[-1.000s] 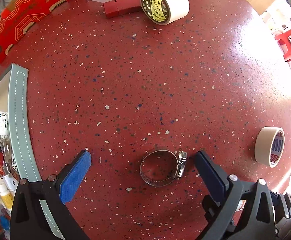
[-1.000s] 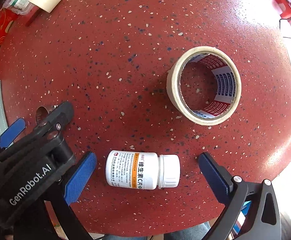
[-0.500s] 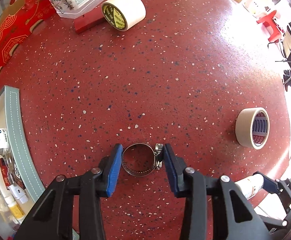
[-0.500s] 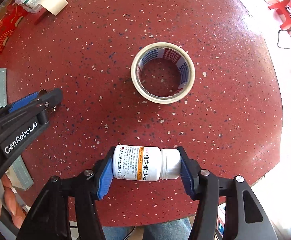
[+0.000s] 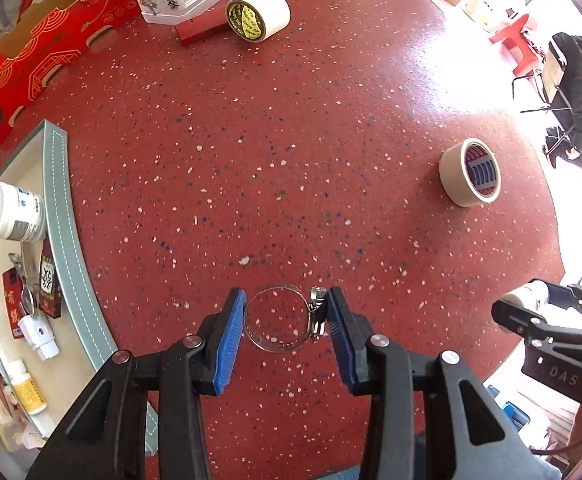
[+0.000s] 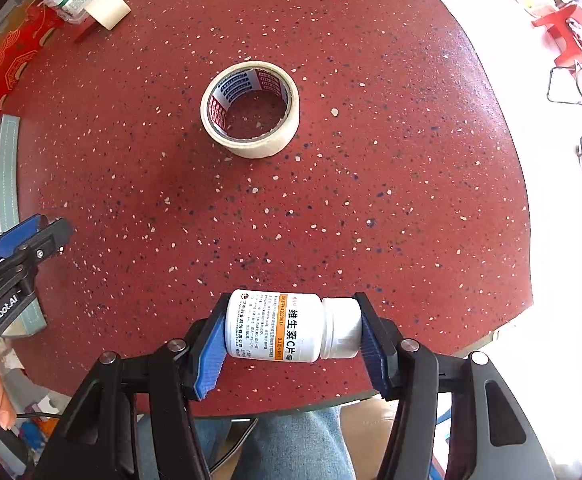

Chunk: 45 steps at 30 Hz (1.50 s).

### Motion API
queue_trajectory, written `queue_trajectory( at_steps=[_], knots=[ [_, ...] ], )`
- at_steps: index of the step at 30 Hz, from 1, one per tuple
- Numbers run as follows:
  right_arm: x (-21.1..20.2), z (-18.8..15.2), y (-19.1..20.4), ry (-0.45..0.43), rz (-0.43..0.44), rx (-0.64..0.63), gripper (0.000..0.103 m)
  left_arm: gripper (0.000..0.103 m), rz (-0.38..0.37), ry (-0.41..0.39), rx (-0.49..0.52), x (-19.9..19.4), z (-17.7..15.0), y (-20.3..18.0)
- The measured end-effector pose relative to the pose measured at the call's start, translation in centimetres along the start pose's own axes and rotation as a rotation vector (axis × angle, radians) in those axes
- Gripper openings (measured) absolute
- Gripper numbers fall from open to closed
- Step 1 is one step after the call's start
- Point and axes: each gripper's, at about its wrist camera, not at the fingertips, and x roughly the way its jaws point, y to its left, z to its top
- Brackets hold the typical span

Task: Organize rigid objects
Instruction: 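Carry the hose clamp and pill bottle with both grippers over the tray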

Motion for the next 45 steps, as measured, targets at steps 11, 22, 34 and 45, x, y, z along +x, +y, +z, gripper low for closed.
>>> queue_trajectory(
  at_steps=[11,22,34,45],
  knots=[
    [-3.9,-2.0,4.7,-0.08,-0.062,-0.122,0.059,0.045,-0.071,-0.082,0.013,-5.6,-5.8,2.3],
    [-7.3,-0.8,13.3,-0.13,-0.106,-0.283,0.059,0.045,-0.088,-0.164,-0.095,-7.1,-7.5,7.2],
    [-8.2,1.4,19.7,-0.164,-0.106,-0.452,0.059,0.045,-0.046,-0.243,-0.295,-8.6,-9.3,13.5],
    [-9.0,0.8,28.7,-0.192,-0.031,-0.647,0.059,0.045,0.03,-0.281,-0.497,-9.7,-12.4,20.2]
  ],
)
